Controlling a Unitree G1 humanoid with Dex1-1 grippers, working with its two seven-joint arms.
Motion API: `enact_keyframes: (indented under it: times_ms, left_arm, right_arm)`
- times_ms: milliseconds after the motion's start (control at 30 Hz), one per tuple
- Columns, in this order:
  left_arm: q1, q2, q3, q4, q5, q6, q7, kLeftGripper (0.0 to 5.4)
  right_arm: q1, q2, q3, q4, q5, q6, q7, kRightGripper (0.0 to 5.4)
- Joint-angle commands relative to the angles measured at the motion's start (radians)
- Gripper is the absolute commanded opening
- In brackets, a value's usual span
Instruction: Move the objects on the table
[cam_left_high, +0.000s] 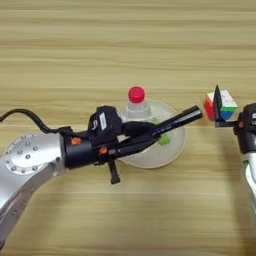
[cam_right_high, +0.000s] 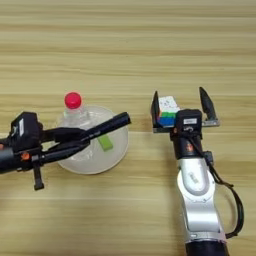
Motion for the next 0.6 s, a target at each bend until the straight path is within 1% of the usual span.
enact_keyframes:
  times_ms: [33,100,200,400,500,600]
  left_arm:
    - [0.021,0.027,-0.043,0.018,0.055,-0.060,-0.018,0.83]
    - [0.031,0.042,-0.073,0.035,0.100,-0.098,-0.025,0.83]
    - [0.052,0.055,-0.108,0.060,0.142,-0.155,-0.048,0.83]
    - [0.067,0.048,-0.135,0.123,0.177,-0.237,-0.074,0.83]
    - [0.065,0.047,-0.158,0.163,0.215,-0.292,-0.085,0.83]
    - [0.067,0.037,-0.174,0.186,0.217,-0.321,-0.098,0.83]
  right_arm:
    - [-0.014,-0.004,-0.007,-0.005,0.013,0.010,0.006,5.40]
    - [-0.017,-0.005,-0.010,-0.003,0.015,0.011,0.008,5.40]
    - [-0.021,-0.008,-0.018,0.003,0.025,0.013,0.009,5.40]
    - [-0.023,-0.011,-0.025,0.008,0.036,0.014,0.014,5.40]
    - [-0.023,-0.013,-0.030,0.009,0.044,0.013,0.018,5.40]
    - [-0.021,-0.014,-0.041,0.006,0.071,0.017,0.029,5.40]
